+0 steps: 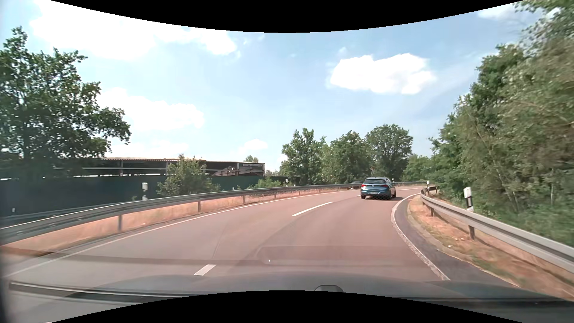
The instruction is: Follow the waypoints while adhering to traffic rules and regulations
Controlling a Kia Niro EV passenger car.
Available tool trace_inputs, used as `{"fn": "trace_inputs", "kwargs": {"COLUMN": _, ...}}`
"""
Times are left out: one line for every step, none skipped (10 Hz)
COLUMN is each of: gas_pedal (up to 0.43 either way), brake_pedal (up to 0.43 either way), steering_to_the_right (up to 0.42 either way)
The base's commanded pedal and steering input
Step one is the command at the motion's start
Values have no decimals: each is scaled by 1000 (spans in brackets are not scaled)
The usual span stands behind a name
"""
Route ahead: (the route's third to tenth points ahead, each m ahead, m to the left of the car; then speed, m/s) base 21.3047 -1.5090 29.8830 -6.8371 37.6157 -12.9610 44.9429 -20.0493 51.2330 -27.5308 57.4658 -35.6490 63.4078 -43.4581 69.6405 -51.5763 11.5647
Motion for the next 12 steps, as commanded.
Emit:
{"fn": "trace_inputs", "kwargs": {"gas_pedal": 110, "brake_pedal": 0, "steering_to_the_right": 104}}
{"fn": "trace_inputs", "kwargs": {"gas_pedal": 110, "brake_pedal": 0, "steering_to_the_right": 104}}
{"fn": "trace_inputs", "kwargs": {"gas_pedal": 110, "brake_pedal": 0, "steering_to_the_right": 103}}
{"fn": "trace_inputs", "kwargs": {"gas_pedal": 110, "brake_pedal": 0, "steering_to_the_right": 103}}
{"fn": "trace_inputs", "kwargs": {"gas_pedal": 110, "brake_pedal": 0, "steering_to_the_right": 103}}
{"fn": "trace_inputs", "kwargs": {"gas_pedal": 110, "brake_pedal": 0, "steering_to_the_right": 103}}
{"fn": "trace_inputs", "kwargs": {"gas_pedal": 110, "brake_pedal": 0, "steering_to_the_right": 102}}
{"fn": "trace_inputs", "kwargs": {"gas_pedal": 110, "brake_pedal": 0, "steering_to_the_right": 101}}
{"fn": "trace_inputs", "kwargs": {"gas_pedal": 110, "brake_pedal": 0, "steering_to_the_right": 101}}
{"fn": "trace_inputs", "kwargs": {"gas_pedal": 110, "brake_pedal": 0, "steering_to_the_right": 100}}
{"fn": "trace_inputs", "kwargs": {"gas_pedal": 110, "brake_pedal": 0, "steering_to_the_right": 100}}
{"fn": "trace_inputs", "kwargs": {"gas_pedal": 110, "brake_pedal": 0, "steering_to_the_right": 99}}
